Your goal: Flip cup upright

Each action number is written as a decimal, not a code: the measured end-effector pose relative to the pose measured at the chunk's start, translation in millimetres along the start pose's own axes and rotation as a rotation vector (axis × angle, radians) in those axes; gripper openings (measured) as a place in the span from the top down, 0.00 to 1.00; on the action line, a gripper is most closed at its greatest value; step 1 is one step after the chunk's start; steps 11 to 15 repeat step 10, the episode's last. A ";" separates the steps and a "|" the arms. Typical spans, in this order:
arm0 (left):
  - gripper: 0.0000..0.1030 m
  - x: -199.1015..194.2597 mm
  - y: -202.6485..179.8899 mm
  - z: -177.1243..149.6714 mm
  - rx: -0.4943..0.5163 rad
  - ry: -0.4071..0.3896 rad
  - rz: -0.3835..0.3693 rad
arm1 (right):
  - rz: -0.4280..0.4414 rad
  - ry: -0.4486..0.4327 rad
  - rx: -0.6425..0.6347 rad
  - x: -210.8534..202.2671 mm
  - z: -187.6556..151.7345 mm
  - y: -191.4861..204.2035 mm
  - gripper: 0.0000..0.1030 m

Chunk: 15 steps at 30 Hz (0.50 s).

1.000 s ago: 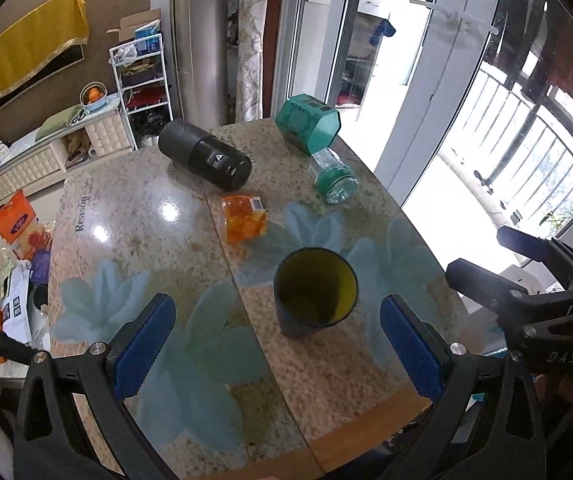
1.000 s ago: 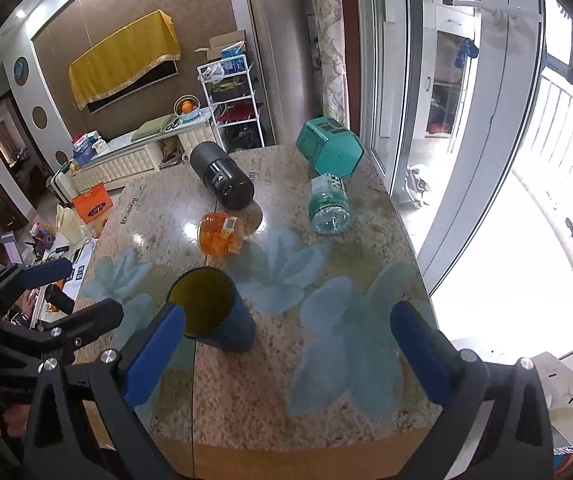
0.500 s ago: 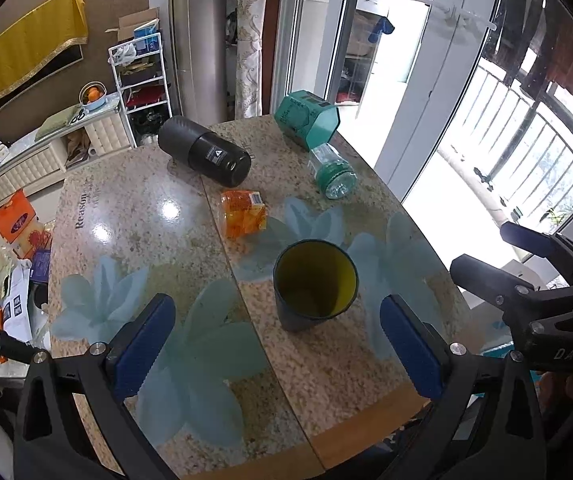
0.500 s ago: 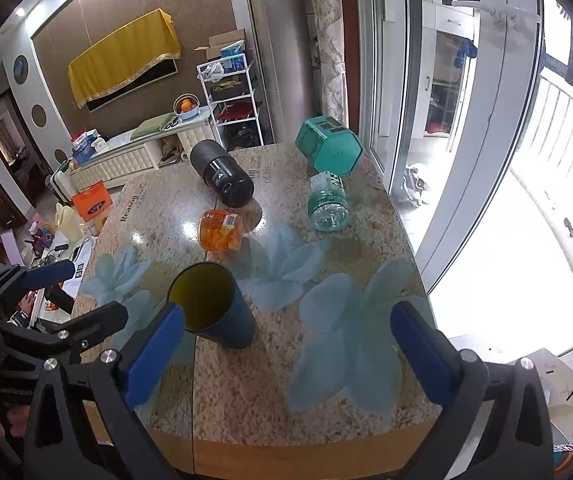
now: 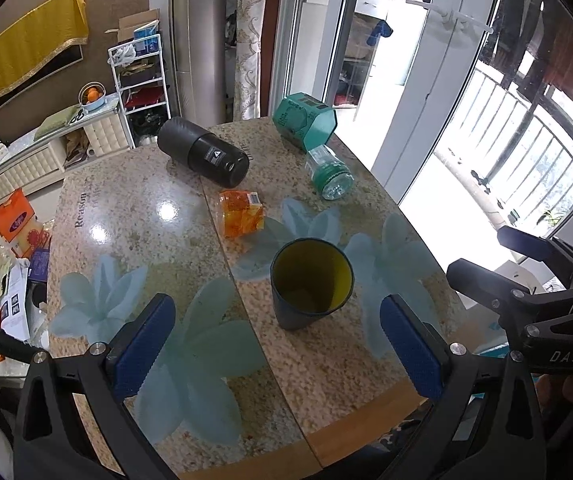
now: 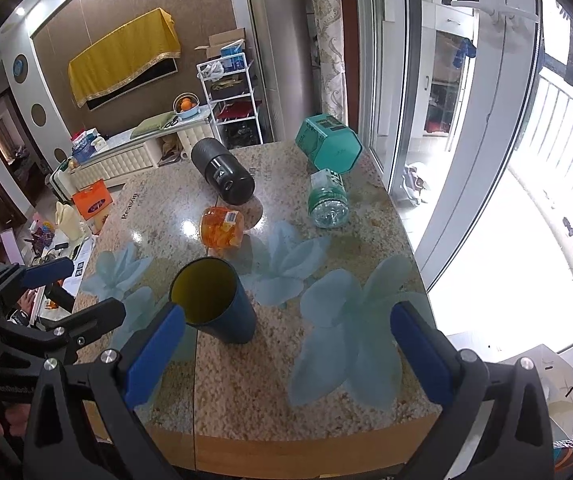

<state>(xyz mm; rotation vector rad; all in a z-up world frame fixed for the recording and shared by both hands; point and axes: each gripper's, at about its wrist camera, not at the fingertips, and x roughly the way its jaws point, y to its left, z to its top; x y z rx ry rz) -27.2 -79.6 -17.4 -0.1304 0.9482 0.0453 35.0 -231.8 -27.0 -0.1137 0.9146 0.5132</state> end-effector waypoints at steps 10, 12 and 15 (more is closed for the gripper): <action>0.00 -1.1 -2.3 -2.6 -0.004 -0.003 -0.007 | -0.002 0.006 -0.002 -1.2 -1.4 0.7 0.00; 0.00 -1.1 -2.3 -2.6 -0.004 -0.003 -0.007 | -0.002 0.006 -0.002 -1.2 -1.4 0.7 0.00; 0.00 -1.1 -2.3 -2.6 -0.004 -0.003 -0.007 | -0.002 0.006 -0.002 -1.2 -1.4 0.7 0.00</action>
